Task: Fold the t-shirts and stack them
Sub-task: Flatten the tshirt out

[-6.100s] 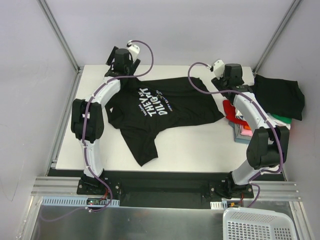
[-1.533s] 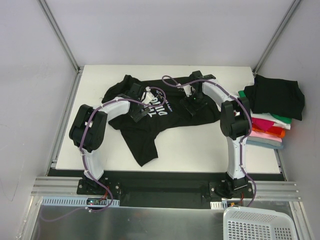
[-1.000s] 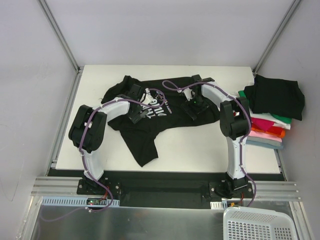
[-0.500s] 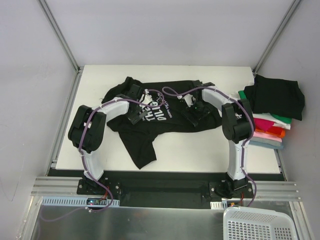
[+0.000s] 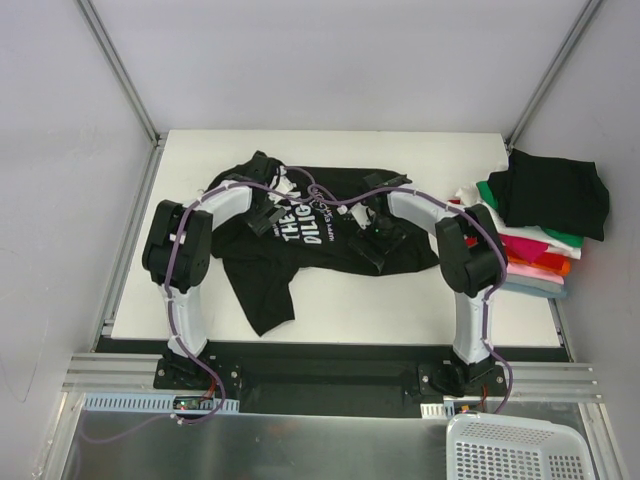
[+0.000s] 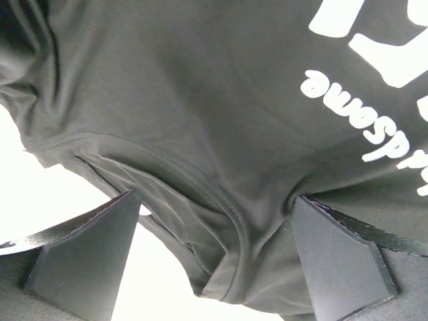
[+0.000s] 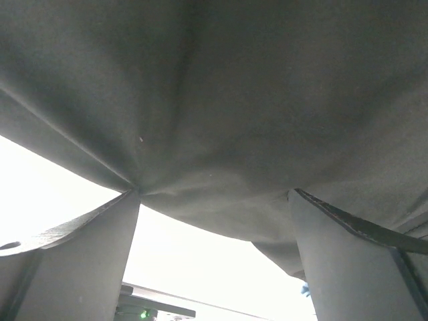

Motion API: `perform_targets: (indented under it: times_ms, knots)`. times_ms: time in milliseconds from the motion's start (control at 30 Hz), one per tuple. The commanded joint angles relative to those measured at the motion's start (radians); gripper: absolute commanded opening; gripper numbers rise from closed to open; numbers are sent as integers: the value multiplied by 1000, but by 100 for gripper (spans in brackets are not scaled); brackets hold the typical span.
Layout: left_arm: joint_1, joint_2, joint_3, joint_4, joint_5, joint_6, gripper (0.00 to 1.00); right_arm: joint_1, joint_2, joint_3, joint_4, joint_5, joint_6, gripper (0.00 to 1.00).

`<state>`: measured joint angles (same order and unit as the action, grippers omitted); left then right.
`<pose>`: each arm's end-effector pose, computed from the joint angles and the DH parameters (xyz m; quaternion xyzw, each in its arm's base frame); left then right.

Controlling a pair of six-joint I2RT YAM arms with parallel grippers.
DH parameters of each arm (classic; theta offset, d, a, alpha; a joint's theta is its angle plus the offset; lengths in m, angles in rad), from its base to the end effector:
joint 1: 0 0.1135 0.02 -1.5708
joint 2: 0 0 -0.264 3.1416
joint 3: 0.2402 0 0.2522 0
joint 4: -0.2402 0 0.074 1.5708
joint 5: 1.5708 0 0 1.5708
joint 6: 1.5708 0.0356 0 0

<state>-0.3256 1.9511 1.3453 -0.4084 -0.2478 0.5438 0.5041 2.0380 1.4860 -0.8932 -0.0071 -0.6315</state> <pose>0.3921 -0.1232 0.1763 0.3710 0.8797 0.1478 0.2581 0.3437 0.1899 0.1631 -0.5369 0.8413 -0.0005 0.0629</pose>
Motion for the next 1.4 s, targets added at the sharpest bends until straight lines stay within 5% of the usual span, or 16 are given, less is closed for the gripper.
perform_targets:
  times_ms: [0, 267, 500, 900, 1367]
  knots:
    - [25, 55, 90, -18, -24, 31, 93, 33, -50, 16, -23, 1, 6, 96]
    - [39, 49, 186, -18, 1, 30, 94, 33, -91, 22, 13, 96, -2, 96]
    - [-6, -153, 146, -20, 39, 10, 99, 63, -235, -7, 72, 176, -11, 96]
    - [-300, -587, -334, -32, -4, -1, 99, 126, -444, -325, 145, 251, -88, 97]
    - [-359, -790, -590, -72, 65, -54, 99, 57, -498, -474, 247, 343, -135, 98]
